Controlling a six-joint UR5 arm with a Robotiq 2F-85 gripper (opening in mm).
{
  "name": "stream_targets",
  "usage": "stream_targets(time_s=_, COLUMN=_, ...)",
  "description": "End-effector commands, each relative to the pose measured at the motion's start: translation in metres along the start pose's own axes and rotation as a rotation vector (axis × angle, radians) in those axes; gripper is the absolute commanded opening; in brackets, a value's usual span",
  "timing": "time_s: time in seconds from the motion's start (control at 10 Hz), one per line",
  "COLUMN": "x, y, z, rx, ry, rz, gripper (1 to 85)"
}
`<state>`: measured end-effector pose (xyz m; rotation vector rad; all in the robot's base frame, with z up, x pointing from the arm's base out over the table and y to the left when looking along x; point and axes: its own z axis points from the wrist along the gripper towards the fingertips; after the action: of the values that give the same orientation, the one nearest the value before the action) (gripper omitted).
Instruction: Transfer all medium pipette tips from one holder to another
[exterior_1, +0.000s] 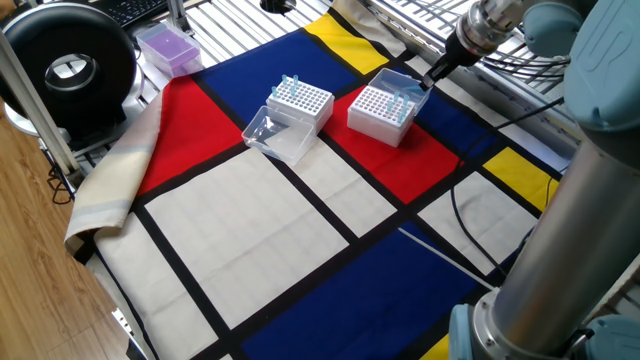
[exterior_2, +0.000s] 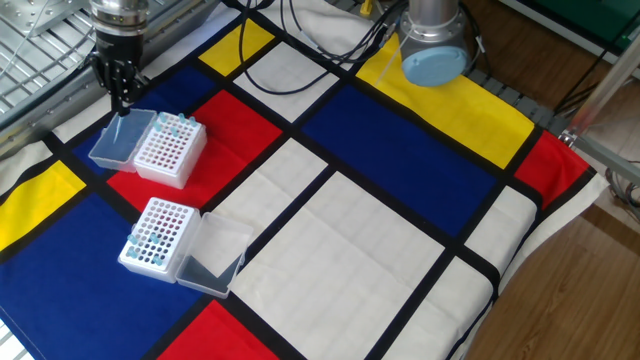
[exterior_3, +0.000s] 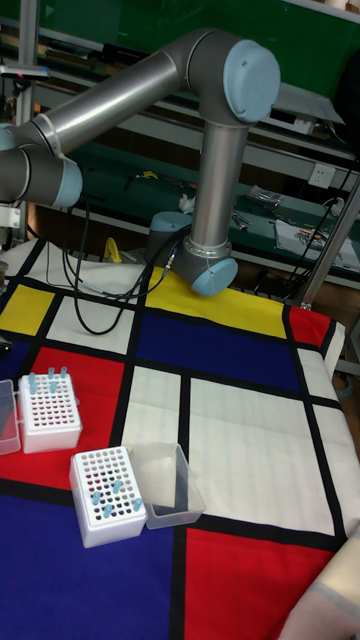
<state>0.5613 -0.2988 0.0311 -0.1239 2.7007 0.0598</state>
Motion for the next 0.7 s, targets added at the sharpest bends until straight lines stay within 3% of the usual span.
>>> stream_targets(time_s=0.0, x=-0.0022, y=-0.0037, z=-0.0009, rx=0.004, ry=-0.012, rz=0.019, gripper=17.7)
stream_targets(time_s=0.6, x=-0.0007, y=-0.0116, z=-0.003, rx=0.039, ry=0.0, rz=0.032, gripper=7.7)
